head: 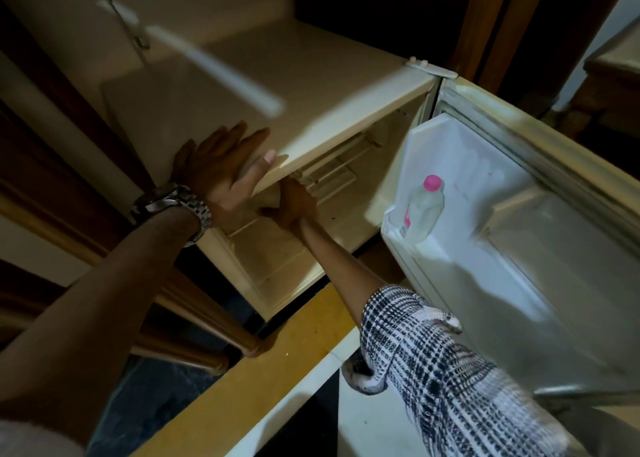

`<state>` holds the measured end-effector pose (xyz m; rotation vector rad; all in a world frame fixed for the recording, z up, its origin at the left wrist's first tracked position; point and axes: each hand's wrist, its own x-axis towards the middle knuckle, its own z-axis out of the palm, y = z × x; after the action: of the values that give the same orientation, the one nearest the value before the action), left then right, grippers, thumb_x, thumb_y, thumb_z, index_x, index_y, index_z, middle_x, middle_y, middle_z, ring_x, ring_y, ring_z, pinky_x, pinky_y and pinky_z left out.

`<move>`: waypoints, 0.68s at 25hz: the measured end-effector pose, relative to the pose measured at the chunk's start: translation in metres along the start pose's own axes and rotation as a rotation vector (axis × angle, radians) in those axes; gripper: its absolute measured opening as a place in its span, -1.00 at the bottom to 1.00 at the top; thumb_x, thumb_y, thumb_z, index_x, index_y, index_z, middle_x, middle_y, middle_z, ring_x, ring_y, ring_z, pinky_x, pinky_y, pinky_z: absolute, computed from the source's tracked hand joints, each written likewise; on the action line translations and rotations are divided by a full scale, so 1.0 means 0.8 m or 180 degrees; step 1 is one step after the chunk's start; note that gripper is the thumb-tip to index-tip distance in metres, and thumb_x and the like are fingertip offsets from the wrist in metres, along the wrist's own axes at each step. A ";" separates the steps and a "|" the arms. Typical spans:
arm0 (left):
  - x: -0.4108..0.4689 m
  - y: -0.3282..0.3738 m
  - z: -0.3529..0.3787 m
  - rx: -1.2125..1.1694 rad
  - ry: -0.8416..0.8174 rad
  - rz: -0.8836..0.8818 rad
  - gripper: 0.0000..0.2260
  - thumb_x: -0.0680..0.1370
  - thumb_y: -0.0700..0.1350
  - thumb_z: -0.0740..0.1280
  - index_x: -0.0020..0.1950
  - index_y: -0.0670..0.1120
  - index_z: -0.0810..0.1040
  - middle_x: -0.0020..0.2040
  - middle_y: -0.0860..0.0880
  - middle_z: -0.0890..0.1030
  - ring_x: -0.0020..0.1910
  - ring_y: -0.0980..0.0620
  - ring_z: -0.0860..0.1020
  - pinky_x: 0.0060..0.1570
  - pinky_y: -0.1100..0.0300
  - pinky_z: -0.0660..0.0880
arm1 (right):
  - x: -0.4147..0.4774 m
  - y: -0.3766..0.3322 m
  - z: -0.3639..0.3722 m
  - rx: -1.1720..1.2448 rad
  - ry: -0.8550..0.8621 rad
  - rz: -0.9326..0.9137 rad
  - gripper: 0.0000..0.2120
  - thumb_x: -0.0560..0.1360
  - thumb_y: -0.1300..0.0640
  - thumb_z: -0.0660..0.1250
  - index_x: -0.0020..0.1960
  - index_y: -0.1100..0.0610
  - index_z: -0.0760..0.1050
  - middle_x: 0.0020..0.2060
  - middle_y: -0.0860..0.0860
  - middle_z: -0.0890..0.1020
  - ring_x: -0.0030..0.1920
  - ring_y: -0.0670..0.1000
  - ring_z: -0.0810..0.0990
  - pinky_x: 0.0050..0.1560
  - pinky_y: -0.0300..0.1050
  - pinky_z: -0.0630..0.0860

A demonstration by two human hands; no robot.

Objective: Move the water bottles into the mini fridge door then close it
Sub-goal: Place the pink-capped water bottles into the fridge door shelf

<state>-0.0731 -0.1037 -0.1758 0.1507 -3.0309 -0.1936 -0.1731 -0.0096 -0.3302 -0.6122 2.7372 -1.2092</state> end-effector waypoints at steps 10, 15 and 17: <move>-0.004 0.003 -0.001 -0.0013 -0.0046 0.0004 -0.31 0.51 0.44 -0.17 0.63 0.28 0.12 0.69 0.08 0.09 0.65 -0.02 0.04 0.57 -0.18 -0.06 | -0.135 0.059 -0.058 0.3963 0.2046 0.0918 -0.43 0.32 0.35 0.63 0.20 -0.08 0.57 0.17 -0.03 0.66 0.17 -0.07 0.67 0.20 -0.02 0.68; -0.005 0.007 -0.004 -0.0004 -0.0016 0.0001 -0.28 0.49 0.45 -0.15 0.63 0.26 0.14 0.69 0.06 0.11 0.65 -0.02 0.07 0.58 -0.16 -0.01 | -0.183 0.082 -0.095 0.1954 0.3153 0.0219 -0.40 0.44 0.37 0.54 0.43 0.13 0.49 0.34 0.12 0.52 0.37 -0.01 0.54 0.33 -0.24 0.54; -0.005 0.007 -0.003 0.0005 -0.0002 0.0022 -0.26 0.48 0.47 -0.16 0.63 0.25 0.15 0.68 0.06 0.12 0.65 -0.03 0.08 0.57 -0.17 0.00 | -0.196 0.092 -0.103 0.1154 0.3263 0.0193 -0.45 0.51 0.38 0.48 0.47 0.26 0.45 0.35 0.22 0.49 0.40 0.16 0.50 0.42 -0.36 0.40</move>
<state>-0.0697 -0.0982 -0.1734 0.1403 -3.0319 -0.1909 -0.0730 0.1534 -0.3403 0.2268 2.9930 -2.4330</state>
